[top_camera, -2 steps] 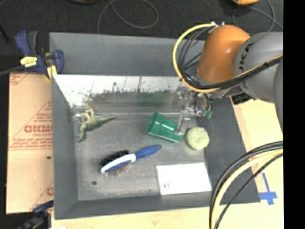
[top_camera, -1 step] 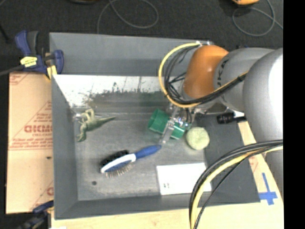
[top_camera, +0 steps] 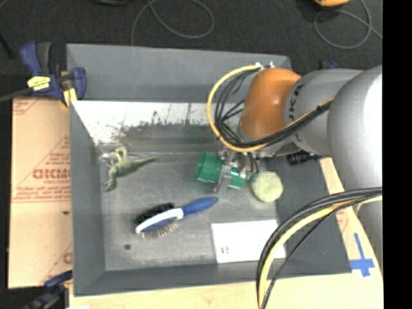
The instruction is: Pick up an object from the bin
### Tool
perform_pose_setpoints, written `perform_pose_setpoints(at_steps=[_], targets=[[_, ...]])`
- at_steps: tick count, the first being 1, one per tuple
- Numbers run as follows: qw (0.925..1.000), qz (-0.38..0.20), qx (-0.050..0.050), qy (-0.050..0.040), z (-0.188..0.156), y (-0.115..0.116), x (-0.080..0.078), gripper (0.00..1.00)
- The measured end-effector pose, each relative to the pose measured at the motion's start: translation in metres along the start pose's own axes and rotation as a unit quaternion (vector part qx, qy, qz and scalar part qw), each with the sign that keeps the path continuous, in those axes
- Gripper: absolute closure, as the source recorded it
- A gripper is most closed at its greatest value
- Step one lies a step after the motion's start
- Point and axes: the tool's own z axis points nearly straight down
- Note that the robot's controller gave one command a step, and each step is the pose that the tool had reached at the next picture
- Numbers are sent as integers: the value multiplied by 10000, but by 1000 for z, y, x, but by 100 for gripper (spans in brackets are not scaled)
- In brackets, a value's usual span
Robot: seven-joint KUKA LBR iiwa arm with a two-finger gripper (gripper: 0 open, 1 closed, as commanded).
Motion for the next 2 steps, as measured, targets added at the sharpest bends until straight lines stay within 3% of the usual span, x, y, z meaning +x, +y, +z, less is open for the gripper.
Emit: perform_pose_setpoints(at_steps=[2], targets=[[10000, -1, 8, 31, -3, -1, 2, 100]])
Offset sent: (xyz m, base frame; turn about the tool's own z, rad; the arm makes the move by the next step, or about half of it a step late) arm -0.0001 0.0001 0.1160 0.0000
